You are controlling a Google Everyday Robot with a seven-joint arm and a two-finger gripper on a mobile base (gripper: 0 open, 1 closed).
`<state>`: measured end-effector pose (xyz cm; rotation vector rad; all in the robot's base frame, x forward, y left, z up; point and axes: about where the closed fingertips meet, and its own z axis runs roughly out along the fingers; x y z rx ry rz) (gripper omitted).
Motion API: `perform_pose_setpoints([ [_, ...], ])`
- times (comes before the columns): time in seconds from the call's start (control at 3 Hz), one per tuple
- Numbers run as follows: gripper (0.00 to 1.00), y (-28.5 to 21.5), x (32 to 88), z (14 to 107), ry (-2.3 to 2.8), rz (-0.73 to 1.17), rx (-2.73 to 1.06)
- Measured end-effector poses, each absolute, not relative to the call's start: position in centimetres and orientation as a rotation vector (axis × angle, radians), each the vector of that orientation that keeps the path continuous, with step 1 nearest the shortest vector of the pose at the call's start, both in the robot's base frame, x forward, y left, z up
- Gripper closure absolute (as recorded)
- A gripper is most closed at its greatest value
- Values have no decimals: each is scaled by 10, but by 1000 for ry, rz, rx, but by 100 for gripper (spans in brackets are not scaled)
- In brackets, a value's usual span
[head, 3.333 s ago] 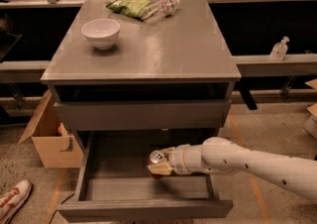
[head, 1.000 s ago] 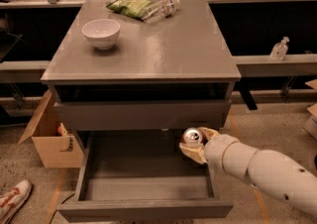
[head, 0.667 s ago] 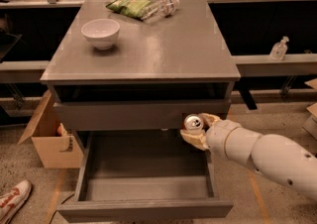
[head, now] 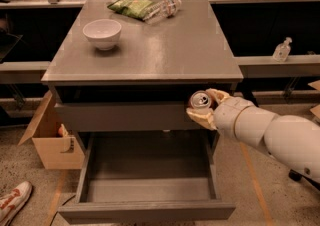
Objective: Pick coke can from middle drawer and place on counter
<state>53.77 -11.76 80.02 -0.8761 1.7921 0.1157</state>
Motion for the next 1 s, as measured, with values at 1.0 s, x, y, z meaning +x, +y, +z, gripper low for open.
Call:
perform_pose_setpoints([
  [1.0, 100, -124, 545, 856, 1718, 56, -896],
])
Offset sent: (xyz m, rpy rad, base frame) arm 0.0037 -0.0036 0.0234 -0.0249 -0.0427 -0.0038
